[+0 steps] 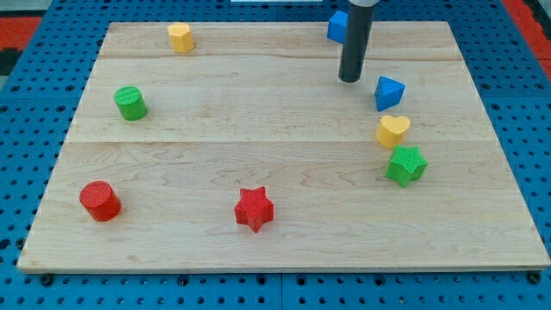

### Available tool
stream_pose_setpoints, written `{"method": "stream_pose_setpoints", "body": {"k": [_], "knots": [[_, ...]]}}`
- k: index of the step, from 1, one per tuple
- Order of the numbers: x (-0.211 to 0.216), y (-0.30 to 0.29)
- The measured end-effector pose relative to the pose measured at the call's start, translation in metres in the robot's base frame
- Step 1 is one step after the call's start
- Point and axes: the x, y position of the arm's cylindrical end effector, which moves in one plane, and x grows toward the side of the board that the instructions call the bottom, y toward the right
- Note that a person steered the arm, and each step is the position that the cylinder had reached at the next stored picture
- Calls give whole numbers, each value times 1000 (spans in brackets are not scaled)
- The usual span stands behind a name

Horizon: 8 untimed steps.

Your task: Push the blue triangle closer to the yellow heart

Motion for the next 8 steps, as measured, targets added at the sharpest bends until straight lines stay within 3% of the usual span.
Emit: {"method": "stream_pose_setpoints", "body": {"k": [1,3,5,6,7,8], "knots": [[-13,40],[8,44],[27,85],[56,57],[56,80],[1,82]]}}
